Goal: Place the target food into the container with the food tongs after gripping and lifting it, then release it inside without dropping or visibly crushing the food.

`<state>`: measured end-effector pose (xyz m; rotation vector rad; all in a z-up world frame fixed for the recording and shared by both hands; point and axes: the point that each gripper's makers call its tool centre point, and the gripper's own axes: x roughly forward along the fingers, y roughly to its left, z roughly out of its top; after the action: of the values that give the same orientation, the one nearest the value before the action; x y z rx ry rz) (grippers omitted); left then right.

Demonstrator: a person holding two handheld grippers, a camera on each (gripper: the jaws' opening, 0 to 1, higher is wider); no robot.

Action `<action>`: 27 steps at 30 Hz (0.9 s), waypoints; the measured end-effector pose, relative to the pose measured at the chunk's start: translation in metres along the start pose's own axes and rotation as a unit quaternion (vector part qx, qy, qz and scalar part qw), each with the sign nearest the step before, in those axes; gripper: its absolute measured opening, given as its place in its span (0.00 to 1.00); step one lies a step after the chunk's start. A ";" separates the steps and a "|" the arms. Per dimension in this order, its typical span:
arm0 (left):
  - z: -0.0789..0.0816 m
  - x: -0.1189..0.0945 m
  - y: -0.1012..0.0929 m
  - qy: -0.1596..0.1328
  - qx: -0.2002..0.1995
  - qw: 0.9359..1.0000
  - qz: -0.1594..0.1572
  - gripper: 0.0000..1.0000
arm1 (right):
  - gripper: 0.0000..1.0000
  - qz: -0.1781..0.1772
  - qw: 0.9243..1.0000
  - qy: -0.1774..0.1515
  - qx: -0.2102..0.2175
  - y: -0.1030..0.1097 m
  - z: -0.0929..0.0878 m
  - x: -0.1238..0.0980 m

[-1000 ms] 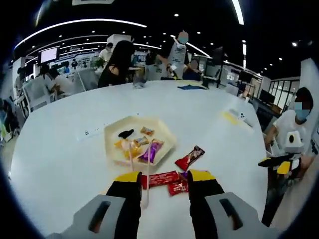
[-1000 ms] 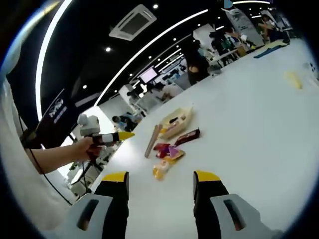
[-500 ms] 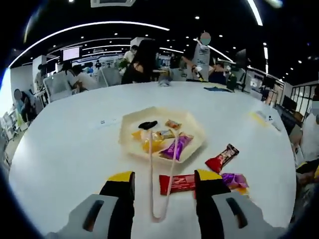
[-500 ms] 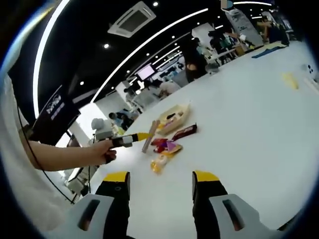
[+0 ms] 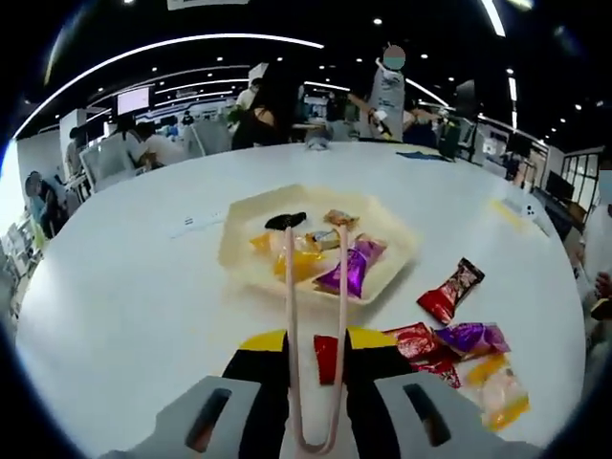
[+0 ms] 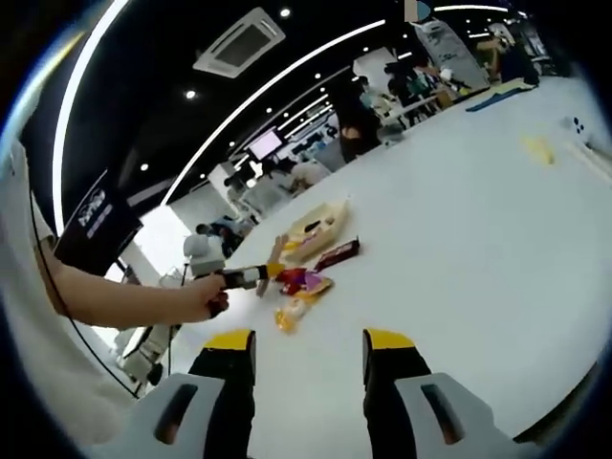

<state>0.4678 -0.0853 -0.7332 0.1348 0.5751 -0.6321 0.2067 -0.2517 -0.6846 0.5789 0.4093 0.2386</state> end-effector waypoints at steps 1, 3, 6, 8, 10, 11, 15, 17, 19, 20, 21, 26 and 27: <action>0.004 -0.007 0.001 -0.005 0.001 1.000 -0.005 0.18 | 0.44 0.003 1.000 0.000 0.000 0.001 0.001 0.002; 0.011 -0.016 -0.002 -0.013 0.007 1.000 -0.013 0.18 | 0.44 0.004 1.000 -0.011 -0.011 0.002 0.007 0.004; 0.024 -0.045 -0.015 -0.024 0.045 0.998 -0.047 0.18 | 0.44 0.012 0.999 -0.050 -0.008 0.005 0.029 0.008; 0.032 -0.066 -0.028 -0.029 0.093 0.993 -0.070 0.18 | 0.44 0.015 0.998 -0.065 -0.006 0.005 0.037 0.012; 0.037 -0.078 -0.037 -0.034 0.110 0.990 -0.083 0.18 | 0.44 0.020 0.998 -0.061 -0.001 0.005 0.038 0.015; 0.040 -0.087 -0.045 -0.037 0.119 0.988 -0.092 0.18 | 0.44 0.024 0.998 -0.061 0.000 0.007 0.039 0.018; 0.043 -0.107 -0.066 -0.034 0.135 0.984 -0.115 0.18 | 0.43 0.057 0.997 -0.048 0.019 0.029 0.043 0.028; 0.042 -0.117 -0.082 -0.036 0.157 0.978 -0.132 0.18 | 0.43 0.092 0.994 -0.047 0.028 0.053 0.052 0.036; 0.042 -0.122 -0.092 -0.039 0.171 0.975 -0.140 0.18 | 0.43 0.115 0.992 -0.045 0.035 0.067 0.058 0.042; 0.042 -0.125 -0.099 -0.040 0.172 0.974 -0.145 0.18 | 0.43 0.121 0.991 -0.046 0.034 0.073 0.062 0.046; 0.041 -0.127 -0.104 -0.041 0.177 0.972 -0.151 0.19 | 0.43 0.127 0.990 -0.047 0.033 0.078 0.065 0.048; 0.029 -0.131 -0.130 -0.036 0.198 0.964 -0.174 0.19 | 0.42 0.156 0.985 -0.055 0.058 0.096 0.080 0.054; 0.027 -0.133 -0.140 -0.038 0.197 0.963 -0.182 0.19 | 0.42 0.159 0.983 -0.057 0.069 0.097 0.082 0.057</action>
<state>0.3096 -0.1367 -0.6308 0.3828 0.3955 -1.1041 0.2835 -0.1938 -0.5840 0.7903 0.2215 0.4829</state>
